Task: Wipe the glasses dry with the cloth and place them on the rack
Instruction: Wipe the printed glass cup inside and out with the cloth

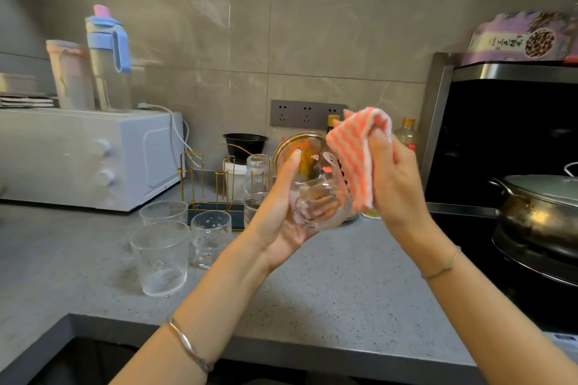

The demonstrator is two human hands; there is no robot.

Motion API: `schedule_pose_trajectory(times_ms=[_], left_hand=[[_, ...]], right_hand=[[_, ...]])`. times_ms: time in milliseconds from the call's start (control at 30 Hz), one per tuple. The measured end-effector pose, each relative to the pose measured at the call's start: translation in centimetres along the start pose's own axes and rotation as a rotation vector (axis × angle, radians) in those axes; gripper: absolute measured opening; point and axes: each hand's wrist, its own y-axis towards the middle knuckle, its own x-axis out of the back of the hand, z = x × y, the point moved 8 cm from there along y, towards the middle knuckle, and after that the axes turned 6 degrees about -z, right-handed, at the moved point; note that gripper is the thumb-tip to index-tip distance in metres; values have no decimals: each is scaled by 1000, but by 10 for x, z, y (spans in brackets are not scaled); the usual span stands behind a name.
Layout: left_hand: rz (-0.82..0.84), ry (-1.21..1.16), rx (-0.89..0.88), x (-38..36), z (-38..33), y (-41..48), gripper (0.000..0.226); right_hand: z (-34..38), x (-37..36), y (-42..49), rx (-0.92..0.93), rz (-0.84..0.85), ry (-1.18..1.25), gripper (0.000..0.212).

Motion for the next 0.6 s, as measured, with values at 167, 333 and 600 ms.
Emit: schedule_pose_trajectory(times_ms=[167,333,600], left_hand=[[44,126,-25,3,3,-5,54],[42,130,-47,7,0,-6,45],[190,-40,-2,-5,0,-11,50]], right_hand=[[7,13,22,-56,-60,-21,31],[8,-8,24,-56,214,-283,23],[3,-13,12,-229,346,-205,55]])
